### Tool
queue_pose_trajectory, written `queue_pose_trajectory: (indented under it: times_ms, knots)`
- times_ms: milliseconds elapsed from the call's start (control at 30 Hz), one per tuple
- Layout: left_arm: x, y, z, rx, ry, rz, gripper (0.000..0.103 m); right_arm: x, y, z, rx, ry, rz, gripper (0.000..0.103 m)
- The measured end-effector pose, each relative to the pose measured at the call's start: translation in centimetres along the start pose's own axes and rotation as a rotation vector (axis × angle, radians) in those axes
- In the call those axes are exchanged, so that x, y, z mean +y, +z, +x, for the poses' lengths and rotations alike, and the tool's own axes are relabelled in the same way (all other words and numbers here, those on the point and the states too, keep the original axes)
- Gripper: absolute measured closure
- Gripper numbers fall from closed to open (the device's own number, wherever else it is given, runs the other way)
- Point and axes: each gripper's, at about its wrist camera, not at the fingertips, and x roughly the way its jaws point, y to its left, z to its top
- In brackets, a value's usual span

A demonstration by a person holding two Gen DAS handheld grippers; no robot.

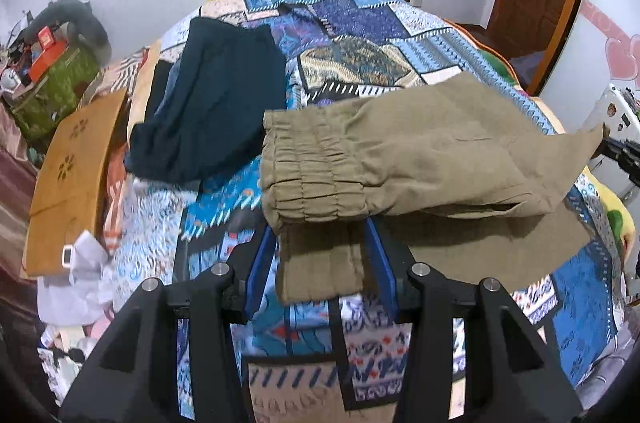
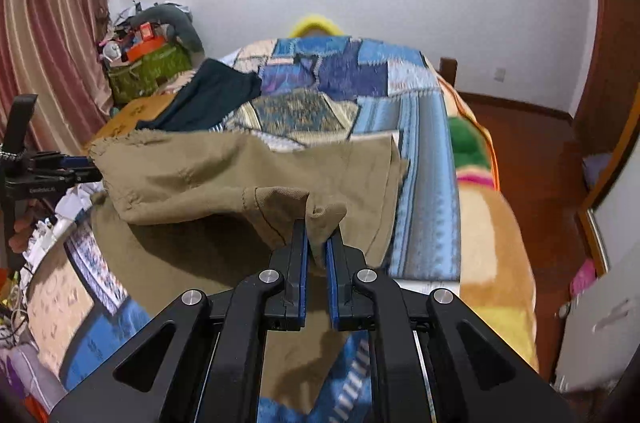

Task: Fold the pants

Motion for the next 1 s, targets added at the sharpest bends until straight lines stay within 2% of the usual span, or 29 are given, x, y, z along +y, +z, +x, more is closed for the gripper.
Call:
queue_pose_trajectory:
  times_ms: [300,400,433,500,567,600,733,900,1000]
  knots:
    - [0.3,-1.7,-1.7,-0.013,0.058,0.002,0.054,-0.2,-4.4,-0.7,0.044,-0.016,0.075,0.090]
    - [0.2,-1.7,-2.9,-0.049,0.086,0.011,0.044,-0.2,-4.8,-1.6,0.043,-0.030,0.080,0.089]
    - [0.1,-1.7,-3.1,-0.057,0.092,0.016,0.038,-0.3,-4.8,-2.0,0.037,-0.032,0.082,0.089]
    - [-0.3,-1.5,-3.9,-0.081,0.098,0.032,0.031,-0.2,-4.6,-2.8,0.025,-0.036,0.077,0.084]
    - [-1.0,-1.3,-4.5,-0.097,0.094,0.056,0.028,0.1,-3.9,-3.6,0.016,-0.030,0.074,0.064]
    - [-1.3,-1.2,-4.7,-0.100,0.096,0.068,0.027,0.3,-3.5,-4.0,0.000,-0.026,0.073,0.060]
    - [-3.1,-0.7,-4.7,-0.107,0.080,0.114,0.009,2.0,-2.3,-4.1,-0.026,0.015,0.032,0.045]
    - [-5.5,-0.9,-3.1,-0.079,0.102,0.223,0.007,5.8,-2.5,-1.3,0.035,0.074,-0.086,0.044]
    - [-6.5,-1.1,-1.5,-0.034,0.093,0.266,0.007,7.5,-3.0,0.3,0.072,0.106,-0.130,0.044]
